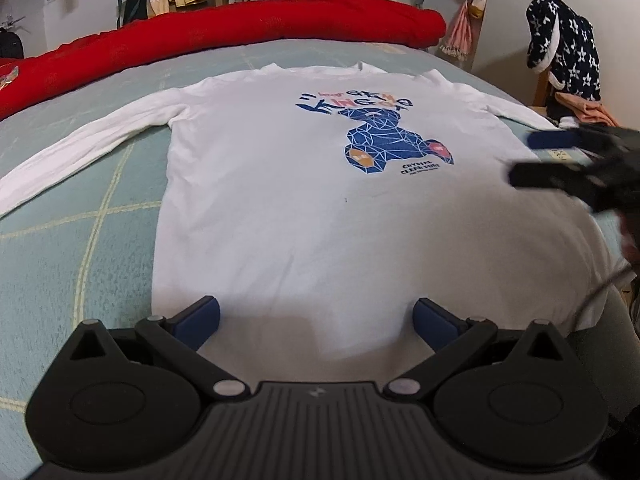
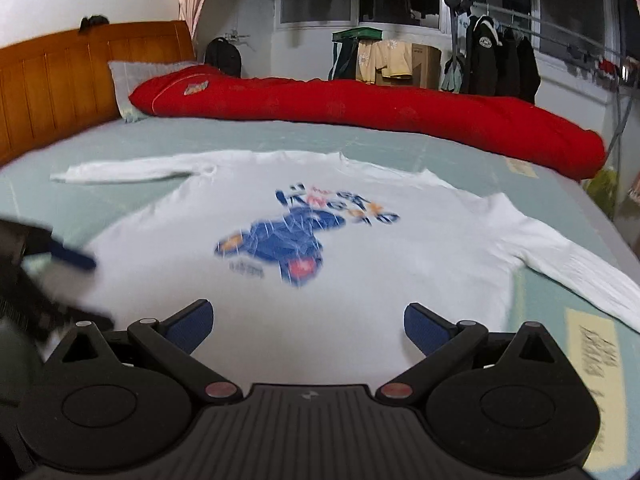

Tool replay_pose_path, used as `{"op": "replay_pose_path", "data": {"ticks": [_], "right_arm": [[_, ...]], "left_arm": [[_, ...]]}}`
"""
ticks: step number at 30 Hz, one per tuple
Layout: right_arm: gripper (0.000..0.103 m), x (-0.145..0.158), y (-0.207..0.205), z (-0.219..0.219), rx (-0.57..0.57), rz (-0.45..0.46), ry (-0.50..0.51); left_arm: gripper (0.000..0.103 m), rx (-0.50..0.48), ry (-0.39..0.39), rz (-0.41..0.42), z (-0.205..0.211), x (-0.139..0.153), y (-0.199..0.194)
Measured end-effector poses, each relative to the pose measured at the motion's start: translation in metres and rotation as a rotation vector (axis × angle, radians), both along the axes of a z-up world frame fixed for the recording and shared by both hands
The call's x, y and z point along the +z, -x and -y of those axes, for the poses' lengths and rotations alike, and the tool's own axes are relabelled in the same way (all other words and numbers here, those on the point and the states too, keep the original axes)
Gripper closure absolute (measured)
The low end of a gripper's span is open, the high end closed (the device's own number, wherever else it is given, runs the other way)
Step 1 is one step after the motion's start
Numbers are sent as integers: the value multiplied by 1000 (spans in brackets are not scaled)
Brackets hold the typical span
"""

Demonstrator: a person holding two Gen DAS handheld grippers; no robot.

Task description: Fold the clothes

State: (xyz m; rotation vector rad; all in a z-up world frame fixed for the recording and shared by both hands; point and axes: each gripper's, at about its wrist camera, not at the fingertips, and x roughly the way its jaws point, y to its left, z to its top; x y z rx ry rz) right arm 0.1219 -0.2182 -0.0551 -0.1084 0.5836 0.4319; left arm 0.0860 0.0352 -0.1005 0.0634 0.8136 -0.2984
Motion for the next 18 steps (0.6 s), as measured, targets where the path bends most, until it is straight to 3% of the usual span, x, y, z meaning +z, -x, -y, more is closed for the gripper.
{"op": "replay_pose_path", "data": {"ticks": [3,6,8,15,18], "right_arm": [[0,-6,-29,-19,12,-38,27],[0,-24,-54,-37,-17,-73,134],[0,-34,-63,-30,-24,-113,115],[0,-25,-39,23,-177,-172,78],[0,-15,-23,17,-131,-147,63]], "left_arm": [[1,3,8,3,-1,0,0],[1,5,14,5,-2,0,0],[1,5,23,7,-4,-1,1],[1,8,26,0,-4,0,-2],[1,12,31,-3,-4,1,-3]]}}
